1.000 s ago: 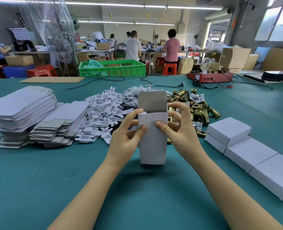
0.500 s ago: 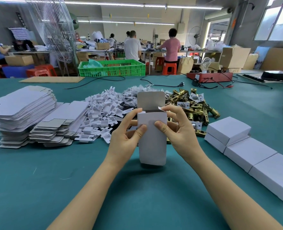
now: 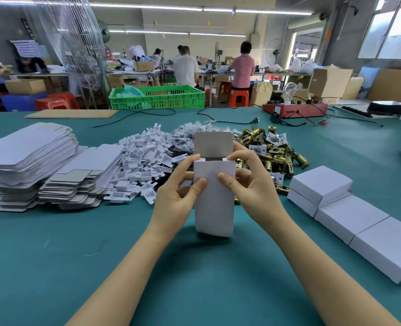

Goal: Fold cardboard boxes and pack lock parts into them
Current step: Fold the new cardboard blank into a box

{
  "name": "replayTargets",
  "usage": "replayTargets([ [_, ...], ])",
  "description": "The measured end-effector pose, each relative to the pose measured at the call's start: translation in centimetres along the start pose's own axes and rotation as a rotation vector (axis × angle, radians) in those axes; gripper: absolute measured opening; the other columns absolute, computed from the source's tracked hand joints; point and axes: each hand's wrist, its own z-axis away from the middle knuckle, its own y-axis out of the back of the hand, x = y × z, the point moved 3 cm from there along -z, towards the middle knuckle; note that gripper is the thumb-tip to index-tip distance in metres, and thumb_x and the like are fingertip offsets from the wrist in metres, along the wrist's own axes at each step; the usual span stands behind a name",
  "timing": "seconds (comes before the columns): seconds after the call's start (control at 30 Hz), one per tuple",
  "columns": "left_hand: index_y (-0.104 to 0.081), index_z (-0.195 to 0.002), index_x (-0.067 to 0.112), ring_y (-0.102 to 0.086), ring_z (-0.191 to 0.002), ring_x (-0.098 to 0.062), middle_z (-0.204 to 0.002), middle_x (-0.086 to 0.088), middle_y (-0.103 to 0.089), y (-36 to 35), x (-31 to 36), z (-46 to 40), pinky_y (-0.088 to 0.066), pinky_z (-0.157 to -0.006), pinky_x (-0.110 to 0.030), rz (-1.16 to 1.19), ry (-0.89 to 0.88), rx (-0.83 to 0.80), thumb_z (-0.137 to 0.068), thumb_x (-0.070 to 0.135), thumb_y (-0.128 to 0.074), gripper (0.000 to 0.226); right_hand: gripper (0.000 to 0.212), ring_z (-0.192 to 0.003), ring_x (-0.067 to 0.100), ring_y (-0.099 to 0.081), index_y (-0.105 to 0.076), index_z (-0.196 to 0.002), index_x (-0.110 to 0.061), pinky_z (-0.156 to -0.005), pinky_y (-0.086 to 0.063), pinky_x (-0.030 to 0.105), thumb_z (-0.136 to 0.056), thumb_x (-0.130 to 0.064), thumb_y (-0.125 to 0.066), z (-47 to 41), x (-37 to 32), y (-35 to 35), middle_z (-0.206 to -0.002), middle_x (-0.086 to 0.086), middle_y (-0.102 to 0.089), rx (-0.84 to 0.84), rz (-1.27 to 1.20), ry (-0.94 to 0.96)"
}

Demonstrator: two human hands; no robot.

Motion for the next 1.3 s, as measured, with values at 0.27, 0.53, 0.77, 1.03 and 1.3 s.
replayTargets([
  [0.27, -0.055, -0.109, 0.066, -0.068, -0.079, -0.005, -0.096, 0.011, -0.070, -0.1, 0.1, 0.0, -0.054, -0.065, -0.023, 0.024, -0.004, 0.005, -0.083, 0.039, -0.062, 0.039, 0.029, -0.095, 0.011, -0.064, -0.051, -0.097, -0.028, -0.079, -0.055, 0.031, -0.086, -0.008, -0.069, 0.1, -0.6, 0.1, -0.140, -0.018, -0.040, 0.024, 0.120, 0.066],
  [0.53, -0.055, -0.111, 0.061, -0.068, -0.074, -0.005, -0.094, 0.013, -0.070, 0.0, 0.0, -0.1, -0.053, -0.063, -0.023, 0.007, -0.007, 0.001, -0.093, 0.018, -0.063, 0.047, 0.033, -0.099, 0.017, -0.062, -0.050, -0.099, -0.029, -0.080, -0.053, 0.039, -0.086, -0.005, -0.068, 0.0, -0.9, 0.1, -0.128, -0.004, -0.051, 0.011, 0.146, 0.090],
  [0.77, -0.054, -0.118, 0.050, -0.070, -0.078, -0.013, -0.097, 0.008, -0.070, -0.1, -0.2, -0.1, -0.056, -0.073, -0.043, 0.007, 0.022, -0.002, -0.094, 0.015, -0.062, 0.044, 0.068, -0.093, 0.012, -0.063, -0.034, -0.128, -0.043, -0.076, -0.056, 0.029, -0.085, -0.002, -0.069, 0.0, -1.1, 0.3, -0.116, -0.020, -0.049, 0.012, 0.091, 0.086],
  [1.03, -0.055, -0.112, 0.065, -0.065, -0.069, -0.004, -0.091, 0.016, -0.070, -0.1, -0.1, -0.1, -0.048, -0.061, -0.020, 0.040, -0.009, -0.012, -0.091, 0.021, -0.063, 0.049, 0.043, -0.104, 0.018, -0.057, -0.054, -0.105, -0.038, -0.078, -0.056, 0.046, -0.089, 0.001, -0.063, 0.0, -1.3, -0.3, -0.114, -0.011, -0.049, -0.014, 0.131, 0.095],
  [1.3, -0.053, -0.117, 0.062, -0.069, -0.070, -0.016, -0.093, 0.011, -0.068, -0.2, 0.4, 0.1, -0.052, -0.062, -0.036, -0.018, -0.066, -0.029, -0.086, 0.034, -0.063, 0.043, 0.021, -0.063, 0.031, -0.044, -0.058, -0.095, -0.020, -0.053, -0.037, 0.039, -0.092, -0.041, -0.054, 0.0, -1.6, -0.4, -0.084, 0.018, -0.052, 0.083, -0.005, 0.045],
])
